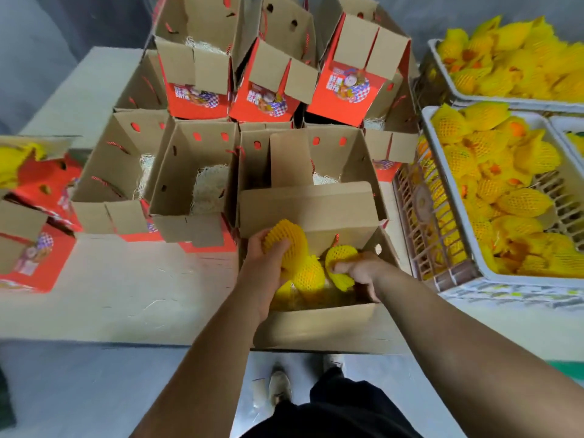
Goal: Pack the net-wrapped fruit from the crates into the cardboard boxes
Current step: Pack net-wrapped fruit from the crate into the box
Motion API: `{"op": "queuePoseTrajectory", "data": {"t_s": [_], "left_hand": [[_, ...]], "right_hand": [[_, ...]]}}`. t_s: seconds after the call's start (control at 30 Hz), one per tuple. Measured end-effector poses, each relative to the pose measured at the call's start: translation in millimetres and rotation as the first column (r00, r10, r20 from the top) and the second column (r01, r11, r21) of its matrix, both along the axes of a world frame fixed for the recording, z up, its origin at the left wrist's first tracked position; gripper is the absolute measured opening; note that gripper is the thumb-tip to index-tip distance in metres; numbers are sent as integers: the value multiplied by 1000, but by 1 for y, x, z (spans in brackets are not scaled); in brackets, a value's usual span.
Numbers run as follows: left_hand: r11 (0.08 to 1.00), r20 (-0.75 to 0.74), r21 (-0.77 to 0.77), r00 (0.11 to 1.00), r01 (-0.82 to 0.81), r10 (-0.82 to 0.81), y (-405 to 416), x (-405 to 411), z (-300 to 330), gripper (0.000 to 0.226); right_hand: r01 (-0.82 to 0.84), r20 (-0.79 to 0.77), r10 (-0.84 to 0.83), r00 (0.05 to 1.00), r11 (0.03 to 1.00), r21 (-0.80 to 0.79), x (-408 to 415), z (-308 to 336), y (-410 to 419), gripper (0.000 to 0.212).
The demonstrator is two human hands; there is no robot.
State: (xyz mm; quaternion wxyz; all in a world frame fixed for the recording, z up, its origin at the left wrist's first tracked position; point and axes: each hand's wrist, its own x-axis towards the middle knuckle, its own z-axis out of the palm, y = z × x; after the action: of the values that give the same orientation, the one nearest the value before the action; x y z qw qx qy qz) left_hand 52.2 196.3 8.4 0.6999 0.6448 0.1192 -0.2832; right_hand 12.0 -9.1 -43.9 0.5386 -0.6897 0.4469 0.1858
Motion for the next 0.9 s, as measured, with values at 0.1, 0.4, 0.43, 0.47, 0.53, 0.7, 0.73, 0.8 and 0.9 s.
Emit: {"op": "queuePoseTrajectory", "data": {"t_s": [0.1,0.4,0.43,0.47,0.53,0.7,0.73,0.8,0.9], "left_hand": [[976,58,198,993,91,-105,1,-5,-8,47],[599,-140,631,832,493,-538,-10,-1,-23,66],[589,-150,630,824,506,-547,-10,0,-25,66],[585,-161,623,817,519,-553,-9,1,-27,66],[590,-174,606,813,533,-556,-7,3,-30,67],[696,-91,452,805,558,-586,-9,3,-23,100],[681,-60,433,773,591,-632,-7,3,-19,111],[597,27,470,665,651,-746,-1,5,-7,111],[652,366,613,571,446,-735,15,12,7,59]], "right_hand": [[-89,-142,74,987,991,-98,6,-17,-8,51],[-580,-426,439,791,759,-296,12,-2,-4,80],[-602,-408,468,784,734,-313,9,6,-6,79],[-598,-355,487,798,714,-364,5,13,-7,74],[-499,-147,493,857,727,-471,-3,25,-1,58],[-424,130,409,903,899,114,-5,39,43,30],[-446,127,435,891,891,80,0,38,46,24],[-518,45,519,854,855,-36,8,33,49,41],[-639,-165,622,765,765,-80,16,19,58,92]]}}
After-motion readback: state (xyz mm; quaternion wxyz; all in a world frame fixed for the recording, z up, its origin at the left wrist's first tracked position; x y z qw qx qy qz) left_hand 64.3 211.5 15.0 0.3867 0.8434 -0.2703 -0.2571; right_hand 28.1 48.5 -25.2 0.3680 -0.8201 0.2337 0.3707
